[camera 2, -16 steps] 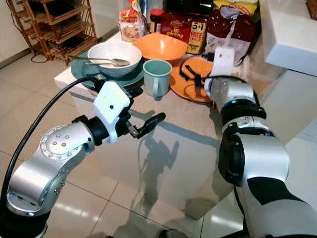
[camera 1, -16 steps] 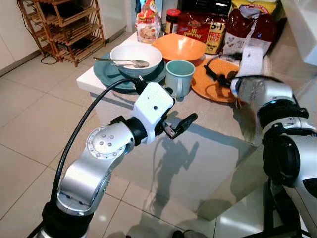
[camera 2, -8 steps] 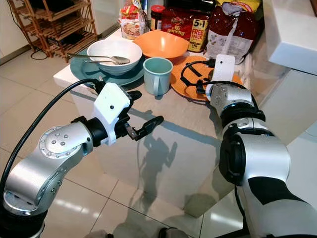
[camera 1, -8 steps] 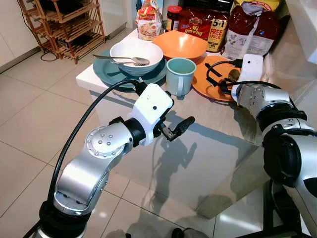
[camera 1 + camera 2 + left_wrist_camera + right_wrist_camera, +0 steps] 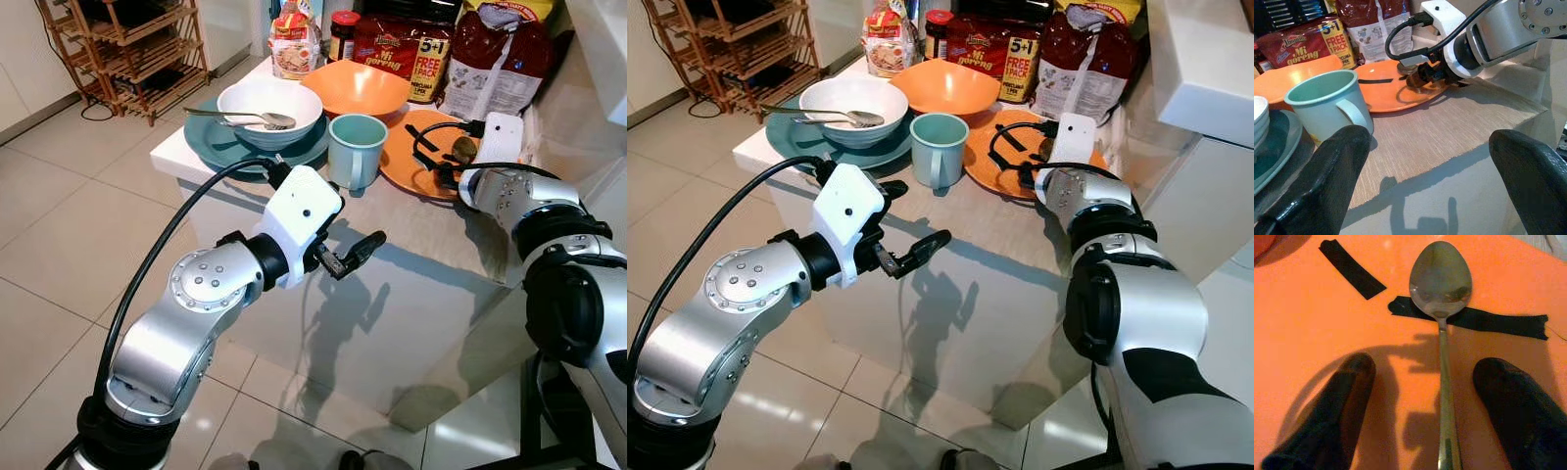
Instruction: Setting the table
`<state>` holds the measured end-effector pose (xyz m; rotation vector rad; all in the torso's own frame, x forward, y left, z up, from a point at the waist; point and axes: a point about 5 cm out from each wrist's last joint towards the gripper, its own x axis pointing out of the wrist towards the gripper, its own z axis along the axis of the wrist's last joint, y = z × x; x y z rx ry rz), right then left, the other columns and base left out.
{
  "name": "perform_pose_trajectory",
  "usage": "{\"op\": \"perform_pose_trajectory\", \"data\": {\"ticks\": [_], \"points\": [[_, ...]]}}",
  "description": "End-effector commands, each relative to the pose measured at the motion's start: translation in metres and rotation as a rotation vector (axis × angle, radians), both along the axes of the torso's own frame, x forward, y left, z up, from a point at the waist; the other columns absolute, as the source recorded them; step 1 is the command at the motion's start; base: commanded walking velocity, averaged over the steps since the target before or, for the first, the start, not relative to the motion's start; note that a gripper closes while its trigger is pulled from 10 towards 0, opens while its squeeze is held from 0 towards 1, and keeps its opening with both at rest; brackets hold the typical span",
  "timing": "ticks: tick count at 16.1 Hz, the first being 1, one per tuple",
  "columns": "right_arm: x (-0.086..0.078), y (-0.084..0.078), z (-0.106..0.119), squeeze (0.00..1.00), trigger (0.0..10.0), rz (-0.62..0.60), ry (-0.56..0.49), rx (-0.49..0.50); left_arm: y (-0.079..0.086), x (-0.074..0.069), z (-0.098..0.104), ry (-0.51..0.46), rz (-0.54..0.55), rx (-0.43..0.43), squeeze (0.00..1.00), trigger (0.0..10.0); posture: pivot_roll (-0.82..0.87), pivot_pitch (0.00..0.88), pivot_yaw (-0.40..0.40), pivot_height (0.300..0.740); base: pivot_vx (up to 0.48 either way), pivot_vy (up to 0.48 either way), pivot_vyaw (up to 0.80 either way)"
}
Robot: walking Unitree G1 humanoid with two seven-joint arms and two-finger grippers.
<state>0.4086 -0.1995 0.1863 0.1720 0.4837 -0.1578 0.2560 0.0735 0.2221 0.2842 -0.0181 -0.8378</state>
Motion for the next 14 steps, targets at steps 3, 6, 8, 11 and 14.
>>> {"op": "perform_pose_trajectory", "data": {"ticks": [3,6,8,11,14], "points": [[-0.0033,-0.005,-0.0069,0.0,0.0,0.0,0.033,0.015,-0.0052,-0.0018,0.0056,-0.019,-0.033,0.004,0.0,10.0,0.08,0.052,-0.054,0.74,0.0,0.0,0.0],[-0.0043,-0.0054,-0.0088,0.0,0.0,0.015,0.052,-0.009,-0.0066,-0.0027,0.0053,-0.021,-0.037,0.003,0.0,10.0,0.08,0.042,-0.056,0.74,0.0,0.0,0.0],[-0.0049,-0.0046,-0.0102,0.0,0.0,0.027,0.063,-0.015,-0.0069,-0.0032,0.0054,-0.021,-0.044,0.004,0.0,10.0,0.08,0.039,-0.055,0.74,0.0,0.0,0.0],[-0.0051,-0.0048,-0.0105,0.0,0.0,0.028,0.067,-0.017,-0.007,-0.003,0.0061,-0.023,-0.046,0.003,0.0,10.0,0.08,0.037,-0.055,0.74,0.0,0.0,0.0],[-0.005,-0.0051,-0.0102,0.0,0.0,0.024,0.064,-0.012,-0.0067,-0.0026,0.0065,-0.022,-0.046,0.004,0.0,10.0,0.08,0.037,-0.054,0.74,0.0,0.0,0.0]]}}
